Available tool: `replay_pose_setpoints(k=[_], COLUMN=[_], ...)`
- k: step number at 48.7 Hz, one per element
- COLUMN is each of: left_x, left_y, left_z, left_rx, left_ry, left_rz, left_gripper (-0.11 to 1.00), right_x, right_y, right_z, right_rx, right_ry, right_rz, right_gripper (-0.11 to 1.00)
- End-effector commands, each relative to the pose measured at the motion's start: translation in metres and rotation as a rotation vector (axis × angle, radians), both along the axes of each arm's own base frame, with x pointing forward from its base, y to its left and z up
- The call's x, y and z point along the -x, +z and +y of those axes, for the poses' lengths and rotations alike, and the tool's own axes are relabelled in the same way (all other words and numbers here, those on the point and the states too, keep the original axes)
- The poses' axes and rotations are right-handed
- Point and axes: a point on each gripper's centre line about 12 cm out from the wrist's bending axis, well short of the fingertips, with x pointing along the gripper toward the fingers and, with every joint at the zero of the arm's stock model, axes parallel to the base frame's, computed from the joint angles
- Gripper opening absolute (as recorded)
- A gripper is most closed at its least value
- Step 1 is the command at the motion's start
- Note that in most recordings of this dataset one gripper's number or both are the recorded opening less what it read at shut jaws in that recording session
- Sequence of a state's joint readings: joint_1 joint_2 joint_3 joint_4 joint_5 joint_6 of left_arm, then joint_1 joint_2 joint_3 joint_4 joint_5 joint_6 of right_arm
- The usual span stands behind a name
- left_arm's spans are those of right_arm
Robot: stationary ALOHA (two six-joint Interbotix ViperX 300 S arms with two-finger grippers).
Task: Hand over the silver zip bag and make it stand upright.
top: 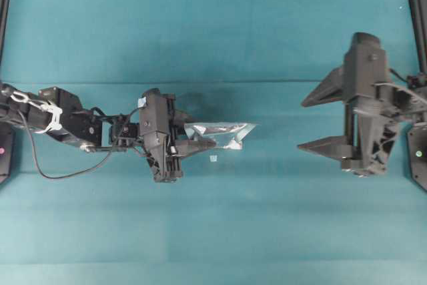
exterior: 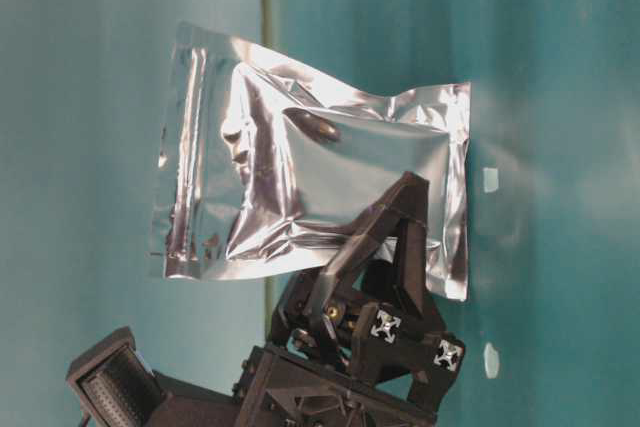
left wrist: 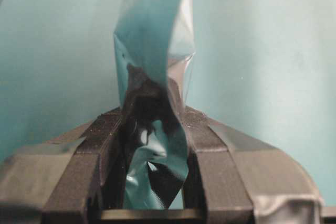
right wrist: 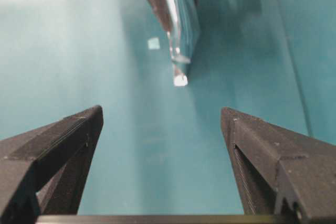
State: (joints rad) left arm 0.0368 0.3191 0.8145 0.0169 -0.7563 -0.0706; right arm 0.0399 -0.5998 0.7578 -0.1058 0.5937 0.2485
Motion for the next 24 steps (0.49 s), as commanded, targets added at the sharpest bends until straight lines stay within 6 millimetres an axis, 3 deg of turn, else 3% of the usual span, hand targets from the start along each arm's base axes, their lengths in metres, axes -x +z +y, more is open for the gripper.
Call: replay_pose_setpoints(k=[1,24], left_x=[-0.002,-0.002], left_y=[0.006,0.006], left_z=[-0.005,-0.005], left_rx=[0.000,0.000], left_ry=[-0.015,-0.015], left_rz=[-0.018,-0.018], left_gripper=[0.27,0.27], right_x=[0.004,0.018], right_y=[0.007,0.003], right_z=[-0.001,-0.001], right_rx=[-0.010,-0.042], right_ry=[-0.010,-0.037], right_rz=[-0.036,-0.046], right_gripper=[0.90,0.90])
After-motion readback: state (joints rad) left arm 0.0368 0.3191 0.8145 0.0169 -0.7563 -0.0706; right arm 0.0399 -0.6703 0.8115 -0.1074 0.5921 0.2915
